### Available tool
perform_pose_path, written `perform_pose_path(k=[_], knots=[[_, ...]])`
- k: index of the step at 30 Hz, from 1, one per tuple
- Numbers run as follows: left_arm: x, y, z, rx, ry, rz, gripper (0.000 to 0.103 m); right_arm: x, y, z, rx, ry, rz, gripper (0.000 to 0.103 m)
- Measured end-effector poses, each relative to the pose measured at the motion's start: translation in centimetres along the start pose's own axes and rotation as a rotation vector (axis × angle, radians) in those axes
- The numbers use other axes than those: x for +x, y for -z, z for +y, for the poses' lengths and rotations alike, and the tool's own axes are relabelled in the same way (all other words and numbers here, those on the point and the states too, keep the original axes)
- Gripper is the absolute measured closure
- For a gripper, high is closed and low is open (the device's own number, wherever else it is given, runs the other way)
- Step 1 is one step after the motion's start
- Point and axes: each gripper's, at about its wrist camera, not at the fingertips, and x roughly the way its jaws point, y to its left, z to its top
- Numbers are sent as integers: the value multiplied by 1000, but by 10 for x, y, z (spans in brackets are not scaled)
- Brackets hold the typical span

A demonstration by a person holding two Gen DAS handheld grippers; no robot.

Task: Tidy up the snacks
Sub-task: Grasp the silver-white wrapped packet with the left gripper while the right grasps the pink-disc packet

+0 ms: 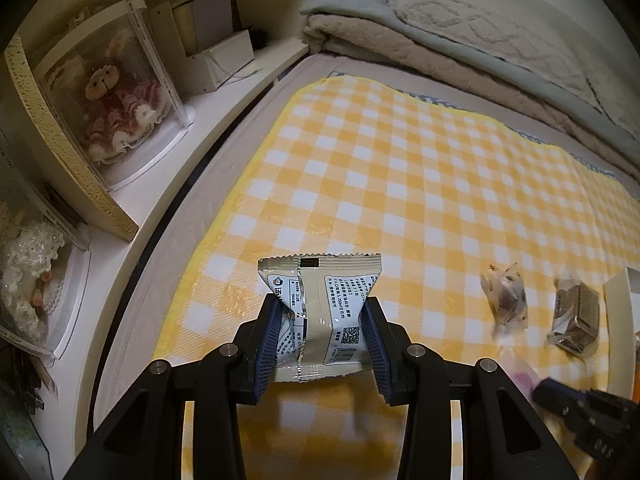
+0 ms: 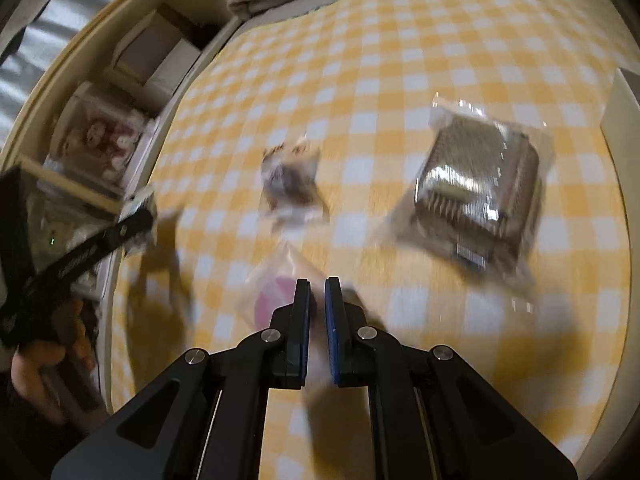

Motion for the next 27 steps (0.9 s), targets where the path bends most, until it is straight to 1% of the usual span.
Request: perform_pose_path(k=[1,2,3,4,5,6,7,8,9,10,11,14,17,19,21,23,24,26,27], knots=[[-1,-1,1,-1,2,-2,62,-3,3,1,-12,-8,6,88],[-2,-1,2,-3,4,-4,62,-5,6,3,-31,-20,14,78],[-3,-1,2,-4,6,-6,62,-6,9,5,-54,-27,19,73],[-5,-1,2,-5,6,-7,62,-7,11,8,-88,-30,24,61],[-6,-1,2,-3,7,-8,62,-7,13,11,-119,-28,27,55],[-7,-1,2,-1,8,-10,62,-7,14,15,-159,-27,31,53],[-9,0,2,1,9,-12,62,-8,15,20,-204,-22,31,48],[-10,0,3,2,10,-13,62,-8,16,26,-260,-9,20,41],[-10,1,5,2,11,-13,62,-8,15,32,-318,3,8,36],[-10,1,4,2,11,-13,62,-7,13,41,-395,21,-4,28],[-10,1,4,2,10,-12,62,-6,13,45,-446,30,-10,23],[-10,1,7,0,10,-9,62,-2,13,58,-627,40,-4,21],[-9,1,10,-3,9,-5,62,11,12,63,-726,15,62,21],[-6,1,12,-8,4,0,62,20,10,62,-753,28,82,21],[-2,0,12,-10,1,6,62,28,8,58,-748,38,108,21],[1,0,12,-5,-1,12,62,33,10,55,-737,15,161,20],[1,-1,11,-4,-2,12,62,33,14,54,-749,-1,182,19],[1,-1,10,-7,-3,12,62,32,24,57,-817,8,197,20],[2,-1,11,-2,0,11,62,31,26,57,-827,14,200,20]])
